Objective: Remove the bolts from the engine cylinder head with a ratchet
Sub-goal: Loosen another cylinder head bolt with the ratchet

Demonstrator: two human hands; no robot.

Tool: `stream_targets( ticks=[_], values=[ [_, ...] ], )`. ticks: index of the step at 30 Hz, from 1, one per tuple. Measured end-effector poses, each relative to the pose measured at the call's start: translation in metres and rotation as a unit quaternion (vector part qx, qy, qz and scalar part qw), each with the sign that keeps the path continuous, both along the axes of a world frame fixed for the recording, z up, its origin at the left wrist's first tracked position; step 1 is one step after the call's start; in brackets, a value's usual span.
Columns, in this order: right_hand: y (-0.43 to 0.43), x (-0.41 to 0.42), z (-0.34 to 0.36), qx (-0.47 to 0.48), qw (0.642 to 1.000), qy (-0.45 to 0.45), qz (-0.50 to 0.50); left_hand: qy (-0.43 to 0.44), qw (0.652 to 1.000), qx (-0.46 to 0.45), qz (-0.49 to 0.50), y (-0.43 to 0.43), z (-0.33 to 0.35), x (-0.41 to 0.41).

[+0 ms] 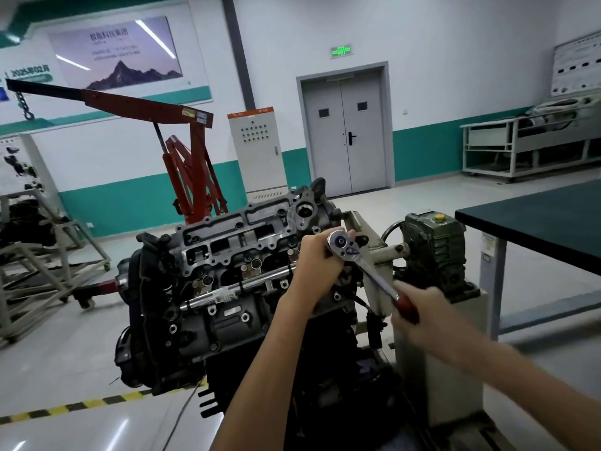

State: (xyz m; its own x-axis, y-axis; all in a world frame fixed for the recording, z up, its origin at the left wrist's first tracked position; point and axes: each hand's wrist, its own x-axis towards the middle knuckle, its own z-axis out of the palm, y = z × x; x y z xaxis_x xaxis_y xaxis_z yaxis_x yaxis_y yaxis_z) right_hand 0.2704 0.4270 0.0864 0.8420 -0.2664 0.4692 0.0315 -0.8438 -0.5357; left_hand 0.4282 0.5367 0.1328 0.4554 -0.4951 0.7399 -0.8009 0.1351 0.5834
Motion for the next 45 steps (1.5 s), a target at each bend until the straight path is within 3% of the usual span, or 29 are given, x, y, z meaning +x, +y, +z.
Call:
stream_targets(
  ticks=[2,4,6,9,12,14,16,20,24,26,29,31,34,36,38,41,45],
  values=[
    [-0.032,-0.002,0.029,-0.118,0.993,0.020,-0.010,0.005,1.000,0.005,0.002,0.001,0.000,0.003],
    [-0.042,-0.002,0.036,-0.162,0.986,0.004,-0.027,0.022,1.000,-0.014,-0.001,0.001,-0.004,-0.001],
    [-0.023,-0.003,0.017,-0.098,0.994,-0.014,-0.047,0.030,0.999,-0.044,-0.001,0.001,-0.008,-0.008],
    [0.040,0.003,-0.027,0.072,0.990,-0.092,-0.078,0.031,0.995,-0.096,0.006,-0.006,-0.010,-0.013],
    [0.099,0.024,-0.041,0.237,0.965,-0.111,-0.034,0.073,0.991,-0.116,-0.004,-0.009,-0.009,-0.015],
    [0.107,0.030,-0.041,0.274,0.956,-0.103,-0.006,0.074,0.993,-0.091,-0.003,-0.005,-0.008,-0.016],
    [0.087,0.024,-0.037,0.230,0.970,-0.073,-0.003,0.045,0.998,-0.049,0.008,0.001,-0.006,-0.015],
    [0.011,0.003,-0.011,0.032,0.999,0.008,0.022,-0.031,0.999,0.037,-0.008,0.009,0.009,-0.008],
    [-0.043,0.004,0.033,-0.133,0.989,0.039,0.045,0.016,0.998,0.055,-0.027,0.008,0.010,-0.005],
    [-0.046,0.007,0.029,-0.144,0.989,0.025,0.022,0.032,0.999,0.020,-0.016,0.006,0.003,-0.008],
    [-0.006,0.005,-0.013,0.005,0.999,-0.026,-0.038,0.030,0.999,-0.032,0.000,-0.003,-0.004,-0.015],
    [0.046,0.010,-0.037,0.133,0.983,-0.100,-0.074,0.034,0.998,-0.051,0.005,-0.007,-0.006,-0.017],
    [0.113,0.034,-0.048,0.302,0.943,-0.135,-0.034,0.028,0.999,-0.046,-0.002,-0.005,-0.006,-0.015],
    [0.122,0.040,-0.046,0.333,0.934,-0.131,-0.014,0.034,0.999,-0.036,-0.012,-0.002,-0.004,-0.013],
    [0.100,0.029,-0.041,0.286,0.953,-0.104,-0.011,0.026,0.999,-0.038,-0.006,-0.002,-0.002,-0.013],
    [0.034,0.001,-0.019,0.101,0.995,-0.018,0.016,0.001,0.999,-0.045,0.001,-0.002,-0.002,-0.009],
    [-0.045,-0.004,0.048,-0.191,0.980,0.046,0.006,-0.016,1.000,-0.026,-0.002,0.002,-0.001,-0.001]
  ],
)
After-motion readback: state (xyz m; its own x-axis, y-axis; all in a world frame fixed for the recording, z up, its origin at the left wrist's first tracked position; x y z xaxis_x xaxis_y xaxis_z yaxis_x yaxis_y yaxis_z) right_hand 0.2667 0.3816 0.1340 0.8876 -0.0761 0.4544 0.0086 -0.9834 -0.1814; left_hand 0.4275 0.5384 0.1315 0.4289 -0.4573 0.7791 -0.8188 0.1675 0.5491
